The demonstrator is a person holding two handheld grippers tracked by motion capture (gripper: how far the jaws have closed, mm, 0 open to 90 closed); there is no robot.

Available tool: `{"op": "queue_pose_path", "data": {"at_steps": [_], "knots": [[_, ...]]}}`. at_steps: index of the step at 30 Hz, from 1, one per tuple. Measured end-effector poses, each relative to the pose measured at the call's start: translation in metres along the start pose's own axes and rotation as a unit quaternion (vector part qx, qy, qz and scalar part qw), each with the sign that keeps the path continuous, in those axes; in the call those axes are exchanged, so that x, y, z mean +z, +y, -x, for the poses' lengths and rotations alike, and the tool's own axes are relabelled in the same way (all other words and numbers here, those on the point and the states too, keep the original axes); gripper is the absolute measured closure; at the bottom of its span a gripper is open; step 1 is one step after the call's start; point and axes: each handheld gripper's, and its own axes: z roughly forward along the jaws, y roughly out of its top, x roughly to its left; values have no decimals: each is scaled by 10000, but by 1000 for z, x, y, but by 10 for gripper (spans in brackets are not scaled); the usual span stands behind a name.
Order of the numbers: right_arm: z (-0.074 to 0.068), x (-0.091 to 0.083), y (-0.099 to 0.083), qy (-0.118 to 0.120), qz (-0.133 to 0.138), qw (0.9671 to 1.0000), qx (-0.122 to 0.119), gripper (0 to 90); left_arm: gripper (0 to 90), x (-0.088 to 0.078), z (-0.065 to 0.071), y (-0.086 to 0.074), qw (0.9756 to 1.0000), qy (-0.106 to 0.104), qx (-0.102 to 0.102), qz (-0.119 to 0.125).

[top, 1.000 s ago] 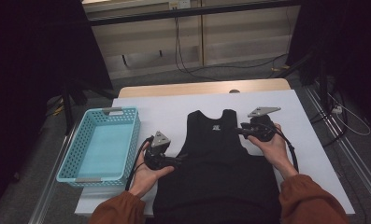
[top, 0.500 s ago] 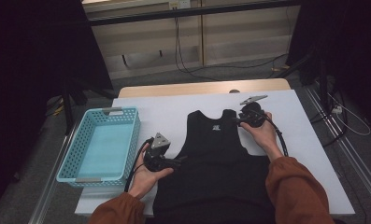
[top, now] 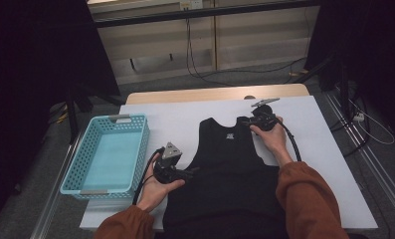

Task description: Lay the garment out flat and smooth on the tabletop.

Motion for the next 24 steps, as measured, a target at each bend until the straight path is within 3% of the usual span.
{"op": "queue_pose_path", "data": {"at_steps": [4, 10, 13, 17, 24], "knots": [[-6, 7, 5, -72, -8, 10000, -65, 547, 148, -1, 0, 0, 10000, 16, 47, -3], [-15, 11, 9, -63, 1, 9999, -80, 847, 149, 0, 0, -1, 10000, 20, 54, -23], [-16, 8, 10, -229, -45, 9996, -170, 867, 148, 0, -1, -1, 10000, 23, 23, -17], [-7, -2, 11, -469, -97, 9988, -91, 871, 149, 0, -2, -2, 10000, 75, 17, -36], [4, -10, 1, -561, -109, 9984, -45, 869, 148, 0, -3, -2, 9999, 84, 36, -42]]}}
